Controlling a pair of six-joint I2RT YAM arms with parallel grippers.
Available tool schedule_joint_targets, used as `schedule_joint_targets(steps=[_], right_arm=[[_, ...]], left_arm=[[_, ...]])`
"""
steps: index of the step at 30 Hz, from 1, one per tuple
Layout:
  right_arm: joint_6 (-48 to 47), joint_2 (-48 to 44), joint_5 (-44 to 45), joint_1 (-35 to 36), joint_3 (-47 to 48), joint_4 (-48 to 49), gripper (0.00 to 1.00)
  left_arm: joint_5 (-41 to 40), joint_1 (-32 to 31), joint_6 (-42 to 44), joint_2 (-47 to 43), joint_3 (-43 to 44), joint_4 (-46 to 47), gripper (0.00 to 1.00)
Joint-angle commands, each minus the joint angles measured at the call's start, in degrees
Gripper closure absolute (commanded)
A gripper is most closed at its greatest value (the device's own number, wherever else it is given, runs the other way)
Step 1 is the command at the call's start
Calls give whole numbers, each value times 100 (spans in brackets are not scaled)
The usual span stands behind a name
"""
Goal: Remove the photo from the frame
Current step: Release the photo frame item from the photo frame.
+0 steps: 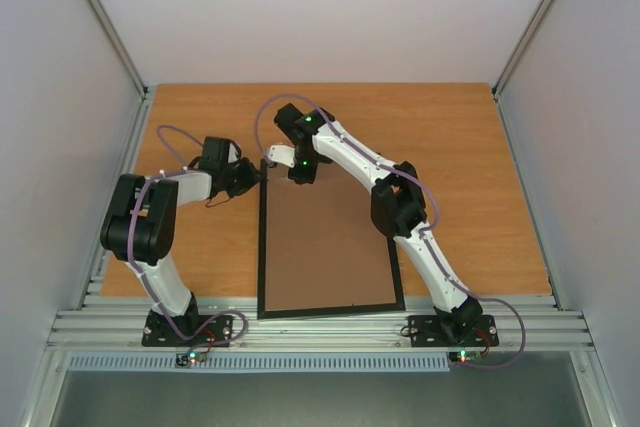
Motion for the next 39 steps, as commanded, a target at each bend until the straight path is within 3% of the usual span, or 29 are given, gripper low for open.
schedule_joint_targets(steps=[1,20,33,39], right_arm=[[216,-237,-686,489,370,1459,99],[440,-307,-482,921,733,2773,99],[381,-458,-764,1088,807,2731,99],[371,-1255,-476,1013,-583,3123,99]], left_arm=[[258,-250,-94,273,-103,262,85],[484,-591,-348,252,-529,807,86],[441,-806,-541,-68,-930,1017,86],[-17,-593,-574,-544,-1135,802,85]])
